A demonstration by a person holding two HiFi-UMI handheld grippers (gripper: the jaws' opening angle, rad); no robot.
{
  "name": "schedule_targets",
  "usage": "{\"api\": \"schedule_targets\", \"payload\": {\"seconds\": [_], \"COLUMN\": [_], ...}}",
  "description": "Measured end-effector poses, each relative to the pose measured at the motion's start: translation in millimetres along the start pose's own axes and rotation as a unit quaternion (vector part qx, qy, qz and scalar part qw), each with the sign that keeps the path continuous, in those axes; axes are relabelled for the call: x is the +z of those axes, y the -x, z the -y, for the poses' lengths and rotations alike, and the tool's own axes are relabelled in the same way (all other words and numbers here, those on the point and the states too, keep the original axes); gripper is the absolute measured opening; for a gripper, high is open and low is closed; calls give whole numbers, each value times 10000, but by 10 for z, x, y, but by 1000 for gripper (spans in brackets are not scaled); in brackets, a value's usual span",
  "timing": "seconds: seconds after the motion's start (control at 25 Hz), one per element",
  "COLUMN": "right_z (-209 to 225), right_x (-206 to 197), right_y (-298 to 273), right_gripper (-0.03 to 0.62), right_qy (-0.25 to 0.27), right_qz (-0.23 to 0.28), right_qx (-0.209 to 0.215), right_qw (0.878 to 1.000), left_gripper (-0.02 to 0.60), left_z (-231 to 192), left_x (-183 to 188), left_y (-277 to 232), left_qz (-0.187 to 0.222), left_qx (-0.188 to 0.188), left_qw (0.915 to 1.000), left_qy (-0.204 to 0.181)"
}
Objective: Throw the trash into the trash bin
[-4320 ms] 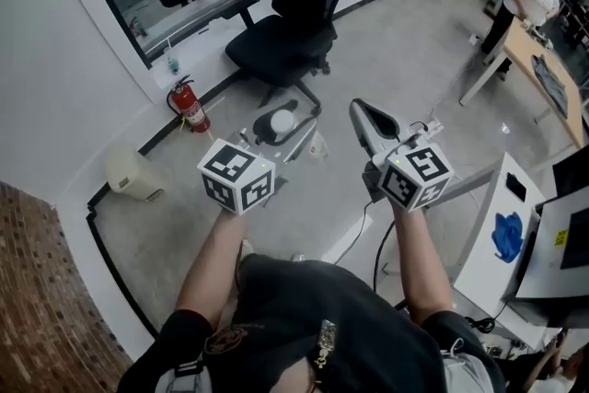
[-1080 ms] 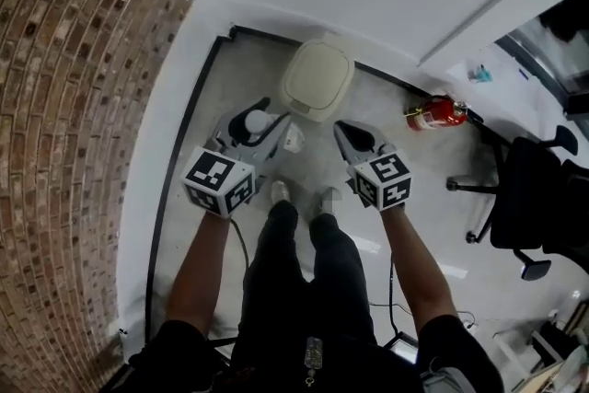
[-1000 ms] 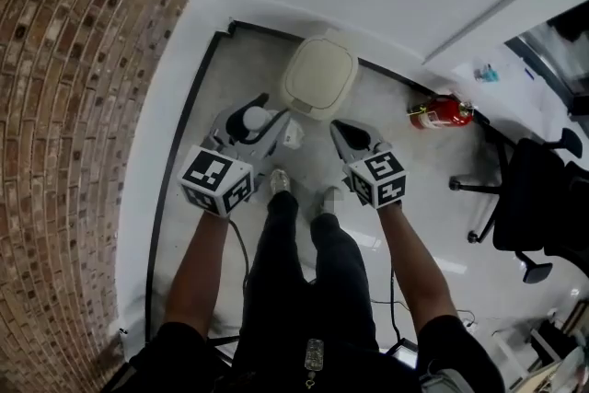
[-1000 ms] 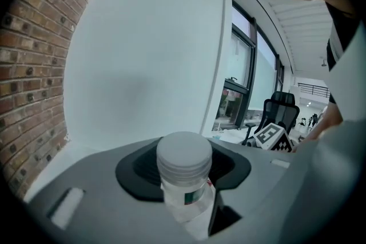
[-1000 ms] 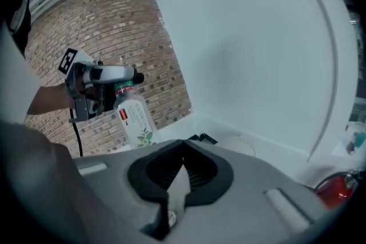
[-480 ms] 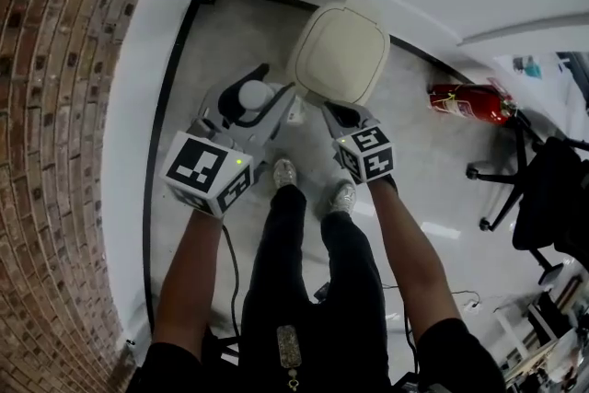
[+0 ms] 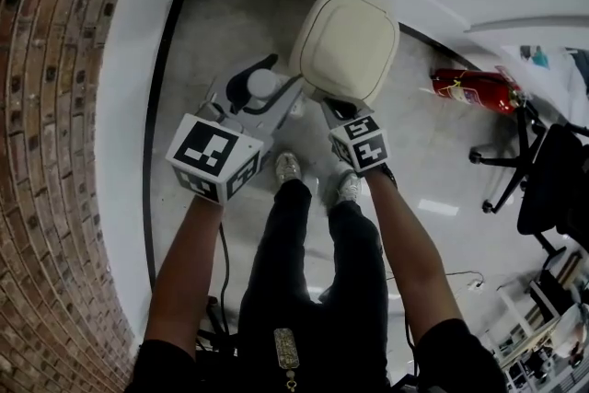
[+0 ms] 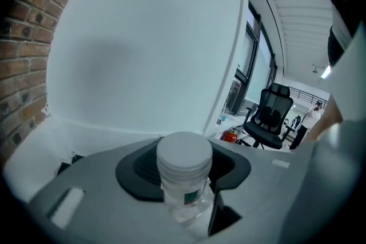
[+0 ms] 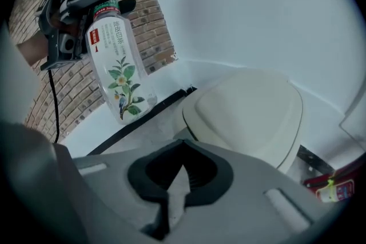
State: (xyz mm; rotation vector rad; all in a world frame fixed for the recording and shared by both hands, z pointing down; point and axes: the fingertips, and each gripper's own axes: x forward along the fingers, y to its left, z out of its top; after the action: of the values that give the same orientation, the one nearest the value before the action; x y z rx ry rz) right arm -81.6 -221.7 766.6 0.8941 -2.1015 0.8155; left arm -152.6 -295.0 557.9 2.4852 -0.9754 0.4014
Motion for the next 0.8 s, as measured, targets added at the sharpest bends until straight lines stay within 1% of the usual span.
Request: {"api": "schedule_targets", "payload": {"seconds": [0.12, 0.2, 0.4, 0.52, 0.8], "right_z": [-23, -47, -25, 10, 185], "right_x": [-9, 0, 21, 77, 228], "right_y": [-15, -18, 88, 253, 688], "right_gripper": [2, 0, 2, 2, 2], "right_qy": [333, 446, 257, 228, 68], "right_qz": [-55, -14, 216, 344, 608], "right_qx": [-107, -151, -146, -137, -149], "right_qw": [9994, 9989, 9993, 9991, 9980], "left_gripper": [184, 184, 184, 184, 184], "left_z": [-3, -23, -5, 24, 199], "left_x": [-31, -36, 66, 168, 418], "left_y": [-26, -32, -37, -72, -284], "left_qz": [-37, -54, -23, 49, 199], "left_qx": [-35, -14, 78, 145, 170], "left_qw": [10000, 10000, 10000, 9999, 9996], "left_qy": [3, 4, -4, -2, -100]}}
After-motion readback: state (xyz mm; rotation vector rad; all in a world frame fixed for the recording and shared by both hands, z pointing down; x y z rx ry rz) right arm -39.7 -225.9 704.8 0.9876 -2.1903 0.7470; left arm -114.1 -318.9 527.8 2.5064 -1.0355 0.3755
